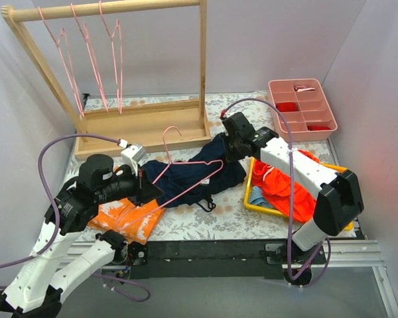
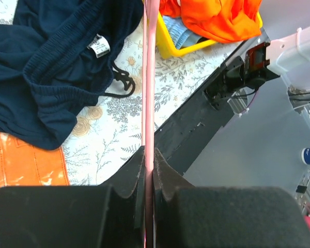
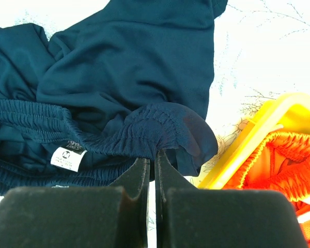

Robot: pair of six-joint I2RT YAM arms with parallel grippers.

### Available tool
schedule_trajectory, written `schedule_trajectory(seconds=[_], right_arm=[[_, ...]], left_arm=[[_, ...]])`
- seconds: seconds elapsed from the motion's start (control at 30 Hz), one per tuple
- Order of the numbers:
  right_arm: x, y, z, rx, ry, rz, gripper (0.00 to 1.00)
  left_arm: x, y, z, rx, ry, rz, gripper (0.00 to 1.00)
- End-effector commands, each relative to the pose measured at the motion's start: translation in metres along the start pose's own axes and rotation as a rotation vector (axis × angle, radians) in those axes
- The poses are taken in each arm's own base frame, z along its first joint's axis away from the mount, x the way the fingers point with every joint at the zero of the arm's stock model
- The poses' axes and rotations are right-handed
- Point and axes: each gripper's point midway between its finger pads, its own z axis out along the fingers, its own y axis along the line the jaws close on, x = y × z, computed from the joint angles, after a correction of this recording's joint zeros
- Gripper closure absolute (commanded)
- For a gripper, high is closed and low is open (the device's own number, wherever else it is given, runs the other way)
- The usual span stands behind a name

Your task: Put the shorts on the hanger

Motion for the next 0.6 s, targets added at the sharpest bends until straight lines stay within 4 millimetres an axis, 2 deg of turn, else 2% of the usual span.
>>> schedule_trajectory(seconds=[0.0,0.37,0.53,0.57], right_arm=[[-0.02,0.002,-0.016,0.001,-0.035,-0.005,0.99],[-0.019,0.018,-0.043,-0.067,-0.066,-0.013,0.99],[-0.023,0.025,-0.051,-0.088,-0.082,-0.022,0.99],[-0.025,0.028,-0.053,-0.096,-0.086,-0.025,0.99]], left_arm=[[0.004,0.0,0.008,0.008,0.042,-0.01,1.0],[-0.027,0.013,0.044,-0.013,-0.008,0.029,1.0],[-0.022,0.016,0.064,-0.042,0.014,0.053,1.0],[-0.017,0.01,0.07,-0.029,0.031,0.069,1.0]])
